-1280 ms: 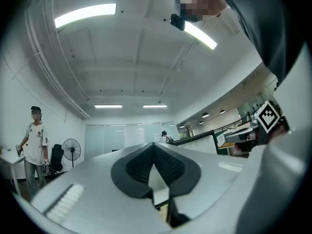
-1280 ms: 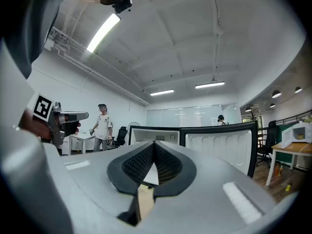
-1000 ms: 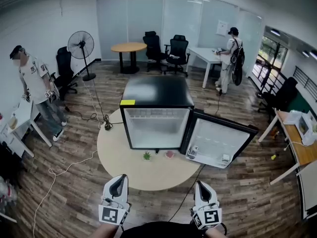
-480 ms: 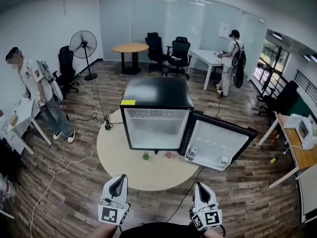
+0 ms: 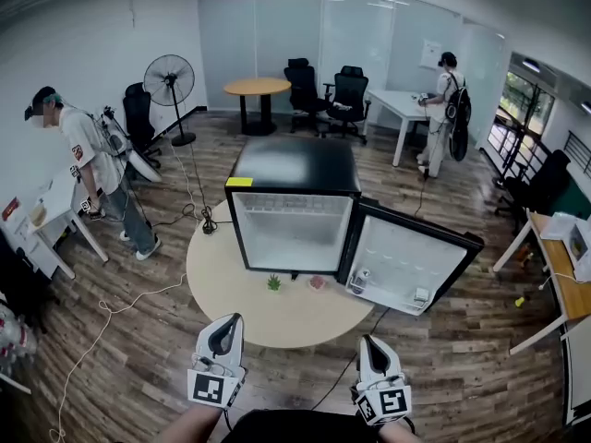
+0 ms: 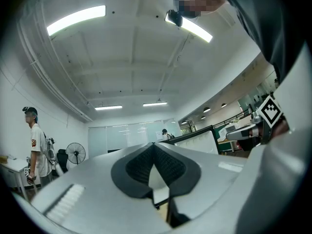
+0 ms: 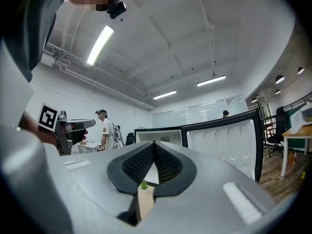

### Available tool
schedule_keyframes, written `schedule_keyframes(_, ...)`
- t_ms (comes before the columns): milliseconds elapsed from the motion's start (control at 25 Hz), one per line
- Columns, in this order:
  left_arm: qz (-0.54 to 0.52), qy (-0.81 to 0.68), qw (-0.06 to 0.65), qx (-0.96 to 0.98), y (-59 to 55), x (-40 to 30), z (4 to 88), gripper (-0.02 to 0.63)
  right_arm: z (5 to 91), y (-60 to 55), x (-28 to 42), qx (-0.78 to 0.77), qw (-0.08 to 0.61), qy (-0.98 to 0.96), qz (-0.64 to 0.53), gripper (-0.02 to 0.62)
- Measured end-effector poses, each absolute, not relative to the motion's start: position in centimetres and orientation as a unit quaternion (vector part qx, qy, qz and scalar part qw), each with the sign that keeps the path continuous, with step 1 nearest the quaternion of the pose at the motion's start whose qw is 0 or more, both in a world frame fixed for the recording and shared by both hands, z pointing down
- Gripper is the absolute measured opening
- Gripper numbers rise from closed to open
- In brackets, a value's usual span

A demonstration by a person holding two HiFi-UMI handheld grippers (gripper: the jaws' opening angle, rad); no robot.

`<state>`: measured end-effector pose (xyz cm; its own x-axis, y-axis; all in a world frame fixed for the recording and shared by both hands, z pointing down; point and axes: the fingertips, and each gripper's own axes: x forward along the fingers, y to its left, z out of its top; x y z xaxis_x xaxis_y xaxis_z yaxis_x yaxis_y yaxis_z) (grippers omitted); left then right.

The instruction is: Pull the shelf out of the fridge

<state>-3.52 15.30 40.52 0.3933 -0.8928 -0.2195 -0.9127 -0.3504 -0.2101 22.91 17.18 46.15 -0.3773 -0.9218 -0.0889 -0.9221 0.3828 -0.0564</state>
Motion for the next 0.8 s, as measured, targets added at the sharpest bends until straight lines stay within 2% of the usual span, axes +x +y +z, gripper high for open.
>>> schedule_keyframes(400,0.019,0.569,0.16,-0.806,13.0,-1.1,40.5,-0.003,46.8,14.0,24.8,-0.537,0.068,0.841,0.003,0.008)
schedule_keyframes(800,0.022,0.56,0.145,-0.816,4.9,-2.2,41.3,-0.003,46.9,6.8,22.0,-0.541,0.05,0.839,0.011,0.008)
